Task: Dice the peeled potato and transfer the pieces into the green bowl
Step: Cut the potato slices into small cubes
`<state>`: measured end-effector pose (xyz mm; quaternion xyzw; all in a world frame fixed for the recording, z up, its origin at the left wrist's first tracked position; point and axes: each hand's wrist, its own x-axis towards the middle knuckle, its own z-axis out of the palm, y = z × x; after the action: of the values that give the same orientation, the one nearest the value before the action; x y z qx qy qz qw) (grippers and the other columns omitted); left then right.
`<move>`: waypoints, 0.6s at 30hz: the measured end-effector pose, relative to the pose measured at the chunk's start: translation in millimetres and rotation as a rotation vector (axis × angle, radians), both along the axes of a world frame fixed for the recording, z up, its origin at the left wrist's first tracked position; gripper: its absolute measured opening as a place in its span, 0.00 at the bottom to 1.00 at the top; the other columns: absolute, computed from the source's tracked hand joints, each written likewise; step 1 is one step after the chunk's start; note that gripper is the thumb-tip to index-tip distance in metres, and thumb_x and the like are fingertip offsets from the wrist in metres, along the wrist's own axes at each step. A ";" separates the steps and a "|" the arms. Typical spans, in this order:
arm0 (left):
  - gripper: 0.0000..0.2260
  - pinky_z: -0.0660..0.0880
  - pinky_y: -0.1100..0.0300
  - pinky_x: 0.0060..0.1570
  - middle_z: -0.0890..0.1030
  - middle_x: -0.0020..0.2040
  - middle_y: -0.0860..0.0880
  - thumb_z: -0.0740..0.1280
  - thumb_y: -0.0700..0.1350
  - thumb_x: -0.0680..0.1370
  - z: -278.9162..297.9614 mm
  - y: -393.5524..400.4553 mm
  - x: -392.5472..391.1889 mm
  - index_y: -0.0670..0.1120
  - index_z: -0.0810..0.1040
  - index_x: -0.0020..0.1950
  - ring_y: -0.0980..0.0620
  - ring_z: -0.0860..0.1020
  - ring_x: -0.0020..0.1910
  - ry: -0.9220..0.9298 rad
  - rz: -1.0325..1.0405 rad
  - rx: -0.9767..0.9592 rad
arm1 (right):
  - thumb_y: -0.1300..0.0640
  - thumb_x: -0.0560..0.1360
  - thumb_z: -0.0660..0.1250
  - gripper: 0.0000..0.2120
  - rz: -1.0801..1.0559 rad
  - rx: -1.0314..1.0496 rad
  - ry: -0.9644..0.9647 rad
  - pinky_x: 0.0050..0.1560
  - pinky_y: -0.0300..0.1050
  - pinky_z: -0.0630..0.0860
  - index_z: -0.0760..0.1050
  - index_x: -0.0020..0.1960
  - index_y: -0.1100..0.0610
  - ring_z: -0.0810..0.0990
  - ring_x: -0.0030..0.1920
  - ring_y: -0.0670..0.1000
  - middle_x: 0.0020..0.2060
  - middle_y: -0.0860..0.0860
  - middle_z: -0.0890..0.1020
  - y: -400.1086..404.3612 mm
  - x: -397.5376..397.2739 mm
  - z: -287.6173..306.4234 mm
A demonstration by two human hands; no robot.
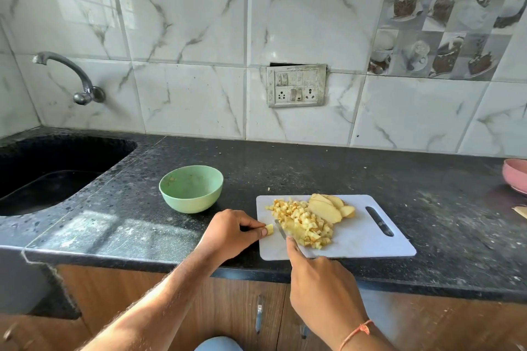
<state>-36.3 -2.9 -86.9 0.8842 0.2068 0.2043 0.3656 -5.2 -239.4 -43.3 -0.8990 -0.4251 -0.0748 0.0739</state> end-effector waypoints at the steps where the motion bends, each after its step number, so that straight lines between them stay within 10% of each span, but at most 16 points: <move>1: 0.07 0.76 0.69 0.43 0.85 0.45 0.65 0.80 0.60 0.72 0.0 0.1 0.1 0.60 0.90 0.47 0.66 0.82 0.44 -0.002 0.009 -0.003 | 0.55 0.83 0.54 0.31 0.002 0.013 -0.011 0.37 0.46 0.72 0.50 0.84 0.46 0.83 0.44 0.53 0.48 0.52 0.84 2.3 -1.2 0.1; 18: 0.03 0.73 0.71 0.40 0.85 0.43 0.66 0.80 0.55 0.74 -3.8 2.4 0.5 0.60 0.90 0.45 0.66 0.82 0.42 -0.032 0.001 0.031 | 0.64 0.79 0.55 0.34 0.060 -0.134 0.004 0.42 0.49 0.72 0.51 0.84 0.56 0.83 0.51 0.59 0.52 0.57 0.84 30.0 -13.1 1.7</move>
<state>-35.8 -0.5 -90.8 0.8863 0.1981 0.2218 0.3549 -18.3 -209.3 -41.6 -0.8890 -0.4557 -0.0422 0.0165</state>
